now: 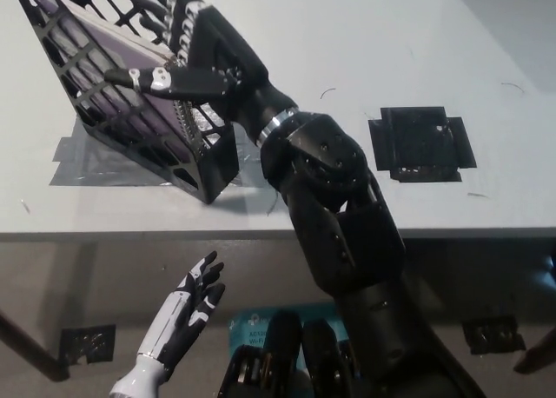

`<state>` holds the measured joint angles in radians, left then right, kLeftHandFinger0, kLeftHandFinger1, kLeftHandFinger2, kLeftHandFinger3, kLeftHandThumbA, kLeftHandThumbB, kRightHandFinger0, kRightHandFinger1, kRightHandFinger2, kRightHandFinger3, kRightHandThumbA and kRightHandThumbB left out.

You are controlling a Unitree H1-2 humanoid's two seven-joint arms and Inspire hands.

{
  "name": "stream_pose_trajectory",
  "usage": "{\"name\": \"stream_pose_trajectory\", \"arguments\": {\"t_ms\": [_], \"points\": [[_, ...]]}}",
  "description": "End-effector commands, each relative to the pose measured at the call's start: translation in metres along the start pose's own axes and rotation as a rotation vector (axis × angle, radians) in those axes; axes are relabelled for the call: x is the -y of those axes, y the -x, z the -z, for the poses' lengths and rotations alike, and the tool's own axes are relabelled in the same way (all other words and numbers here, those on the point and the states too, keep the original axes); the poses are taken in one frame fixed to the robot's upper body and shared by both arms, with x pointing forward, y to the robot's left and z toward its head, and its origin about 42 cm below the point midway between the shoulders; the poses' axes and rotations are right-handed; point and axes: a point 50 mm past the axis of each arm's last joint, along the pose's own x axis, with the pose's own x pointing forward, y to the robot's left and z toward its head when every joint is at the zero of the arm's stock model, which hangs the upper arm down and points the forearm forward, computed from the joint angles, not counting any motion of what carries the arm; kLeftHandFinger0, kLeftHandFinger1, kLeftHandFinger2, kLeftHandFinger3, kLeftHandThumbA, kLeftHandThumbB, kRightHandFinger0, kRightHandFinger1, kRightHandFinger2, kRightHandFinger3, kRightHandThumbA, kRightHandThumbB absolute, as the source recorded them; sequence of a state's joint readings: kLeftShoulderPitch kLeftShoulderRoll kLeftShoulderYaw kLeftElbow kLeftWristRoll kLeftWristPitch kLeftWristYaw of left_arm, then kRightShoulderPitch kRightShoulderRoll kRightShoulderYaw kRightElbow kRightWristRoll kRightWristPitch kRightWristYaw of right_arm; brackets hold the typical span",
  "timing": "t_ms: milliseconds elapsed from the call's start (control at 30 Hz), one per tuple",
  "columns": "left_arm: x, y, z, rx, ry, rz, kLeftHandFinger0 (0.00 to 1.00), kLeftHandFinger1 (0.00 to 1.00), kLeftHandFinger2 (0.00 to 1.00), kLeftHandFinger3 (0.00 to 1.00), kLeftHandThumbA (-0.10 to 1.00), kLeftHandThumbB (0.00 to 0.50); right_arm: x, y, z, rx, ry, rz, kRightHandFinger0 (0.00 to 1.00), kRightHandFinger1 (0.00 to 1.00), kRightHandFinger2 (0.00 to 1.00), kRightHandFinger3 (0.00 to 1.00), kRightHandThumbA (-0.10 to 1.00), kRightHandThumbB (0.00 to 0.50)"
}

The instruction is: A shelf with a book inside it is placed on the center of the desk infront of the robot. The robot uses its right hand to grab the book, take it out and hand it to a person.

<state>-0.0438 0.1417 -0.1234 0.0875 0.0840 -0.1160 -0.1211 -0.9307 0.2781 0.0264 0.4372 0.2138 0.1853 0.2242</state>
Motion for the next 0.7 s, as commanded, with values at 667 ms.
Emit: {"name": "stream_pose_trajectory", "arguments": {"t_ms": [667], "points": [[-0.003, -0.014, -0.017, 0.066, -0.010, 0.026, 1.00, 1.00, 1.00, 1.00, 0.85, 0.273, 0.002, -0.021, 0.024, -0.052, 0.099, -0.019, 1.00, 1.00, 1.00, 1.00, 1.00, 0.301]]}}
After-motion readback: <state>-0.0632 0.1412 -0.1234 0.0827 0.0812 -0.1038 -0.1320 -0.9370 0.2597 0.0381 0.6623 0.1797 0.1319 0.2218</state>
